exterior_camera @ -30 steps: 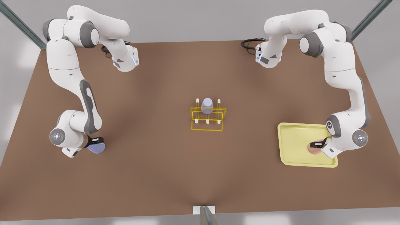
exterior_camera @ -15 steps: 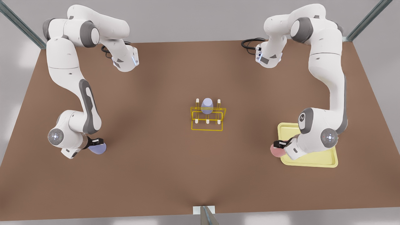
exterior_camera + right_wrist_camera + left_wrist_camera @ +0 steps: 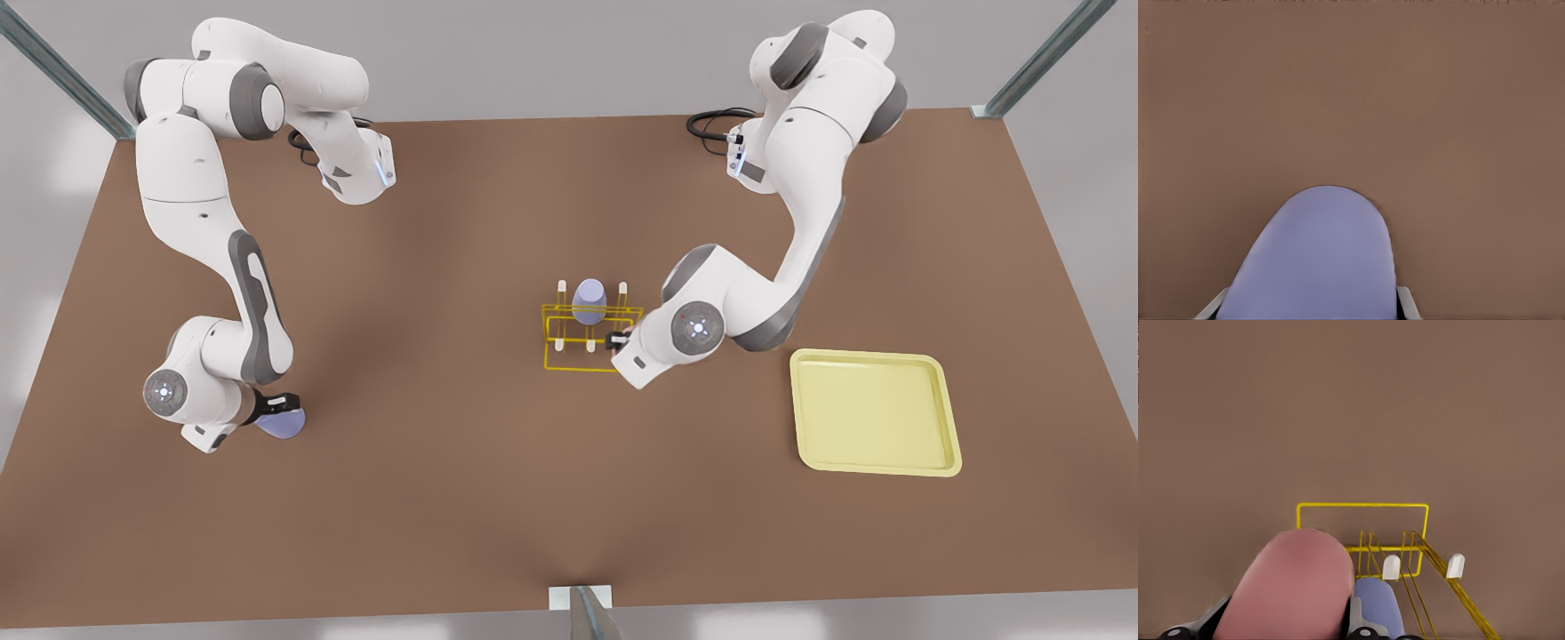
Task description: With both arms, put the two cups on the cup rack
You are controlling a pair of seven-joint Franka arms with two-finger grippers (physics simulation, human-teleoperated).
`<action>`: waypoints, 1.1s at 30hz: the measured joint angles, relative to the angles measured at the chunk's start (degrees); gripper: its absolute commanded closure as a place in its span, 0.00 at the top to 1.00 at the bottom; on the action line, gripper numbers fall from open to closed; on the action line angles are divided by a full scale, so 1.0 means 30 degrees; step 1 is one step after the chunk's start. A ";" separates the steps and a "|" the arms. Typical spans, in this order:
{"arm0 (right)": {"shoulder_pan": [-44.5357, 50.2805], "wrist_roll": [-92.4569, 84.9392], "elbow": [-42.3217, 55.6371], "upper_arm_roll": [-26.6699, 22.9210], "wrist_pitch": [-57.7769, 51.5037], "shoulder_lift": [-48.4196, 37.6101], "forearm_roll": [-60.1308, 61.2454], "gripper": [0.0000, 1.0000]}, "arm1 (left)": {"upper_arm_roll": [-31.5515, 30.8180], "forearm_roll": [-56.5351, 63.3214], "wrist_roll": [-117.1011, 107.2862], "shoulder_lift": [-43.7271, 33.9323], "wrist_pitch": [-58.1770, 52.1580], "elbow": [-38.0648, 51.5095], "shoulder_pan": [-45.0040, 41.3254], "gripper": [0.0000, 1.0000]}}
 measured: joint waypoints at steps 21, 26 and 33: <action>0.6715 0.0411 0.1168 0.3428 -0.0472 -0.2887 0.7452 0.83 | 0.1233 0.2450 -0.4756 -0.3168 -0.3396 0.2894 0.5663 1.00; 0.9072 0.1791 0.2177 0.3430 -0.0338 -0.2667 0.9143 0.83 | 0.6466 0.2208 -0.0783 -0.7457 -0.5255 -0.0666 0.3282 1.00; 1.0439 0.3369 0.2285 0.3427 -0.0082 -0.2414 1.0557 0.83 | 0.6664 0.0978 0.3203 -0.7341 -0.7169 -0.0743 0.3278 1.00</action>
